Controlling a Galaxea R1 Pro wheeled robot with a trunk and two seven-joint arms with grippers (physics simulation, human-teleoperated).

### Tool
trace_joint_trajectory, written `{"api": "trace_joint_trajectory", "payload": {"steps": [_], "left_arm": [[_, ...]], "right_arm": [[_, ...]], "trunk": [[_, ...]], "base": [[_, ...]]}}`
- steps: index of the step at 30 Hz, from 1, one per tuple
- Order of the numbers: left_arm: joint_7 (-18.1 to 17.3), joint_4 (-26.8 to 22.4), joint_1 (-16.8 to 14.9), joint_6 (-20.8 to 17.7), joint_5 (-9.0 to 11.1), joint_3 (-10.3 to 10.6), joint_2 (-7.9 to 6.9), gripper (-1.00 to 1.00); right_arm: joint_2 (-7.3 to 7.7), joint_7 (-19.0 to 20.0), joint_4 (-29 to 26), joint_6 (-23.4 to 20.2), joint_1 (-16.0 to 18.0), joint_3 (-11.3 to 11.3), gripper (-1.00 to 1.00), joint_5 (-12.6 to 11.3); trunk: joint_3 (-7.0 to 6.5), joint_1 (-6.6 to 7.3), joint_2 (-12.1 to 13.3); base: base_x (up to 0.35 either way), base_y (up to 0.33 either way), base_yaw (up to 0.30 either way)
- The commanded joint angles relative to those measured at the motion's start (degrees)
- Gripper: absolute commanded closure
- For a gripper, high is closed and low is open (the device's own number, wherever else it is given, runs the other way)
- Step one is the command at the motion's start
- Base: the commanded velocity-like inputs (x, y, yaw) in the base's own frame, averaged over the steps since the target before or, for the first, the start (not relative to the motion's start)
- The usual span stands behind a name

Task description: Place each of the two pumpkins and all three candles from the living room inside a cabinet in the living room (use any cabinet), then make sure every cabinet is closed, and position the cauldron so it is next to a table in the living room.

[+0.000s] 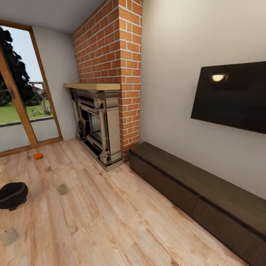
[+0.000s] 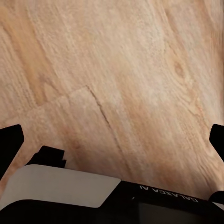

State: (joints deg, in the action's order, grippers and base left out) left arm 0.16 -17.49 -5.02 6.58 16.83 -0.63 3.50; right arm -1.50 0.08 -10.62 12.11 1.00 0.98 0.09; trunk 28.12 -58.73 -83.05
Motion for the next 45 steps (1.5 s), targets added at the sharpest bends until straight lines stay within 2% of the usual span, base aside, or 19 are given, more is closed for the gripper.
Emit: {"api": "trace_joint_trajectory", "payload": {"steps": [1,14,31,45], "left_arm": [[0.02,0.02,-0.01,0.17,0.22,-0.03,0.01,-1.0],[0.02,0.02,-0.01,0.13,0.22,0.01,0.01,-1.0],[0.02,0.03,0.01,0.16,0.22,0.01,0.01,-1.0],[0.02,0.01,0.01,0.19,0.22,0.01,0.01,-1.0]], "right_arm": [[0.0,0.01,0.07,0.19,0.05,0.08,-1.0,0.0],[0.0,0.01,0.07,0.19,0.06,0.09,-1.0,0.0],[0.0,0.01,0.07,0.19,0.06,0.08,-1.0,0.0],[0.0,0.01,0.07,0.19,0.05,0.08,-1.0,0.0]], "trunk": [[0.06,0.0,-0.03],[0.06,0.0,-0.03],[0.06,0.0,-0.03],[0.06,0.0,-0.03]], "base": [[0.0,0.001,-0.292],[0.0,0.018,-0.292],[0.0,0.229,-0.292],[0.0,0.034,-0.292]]}}
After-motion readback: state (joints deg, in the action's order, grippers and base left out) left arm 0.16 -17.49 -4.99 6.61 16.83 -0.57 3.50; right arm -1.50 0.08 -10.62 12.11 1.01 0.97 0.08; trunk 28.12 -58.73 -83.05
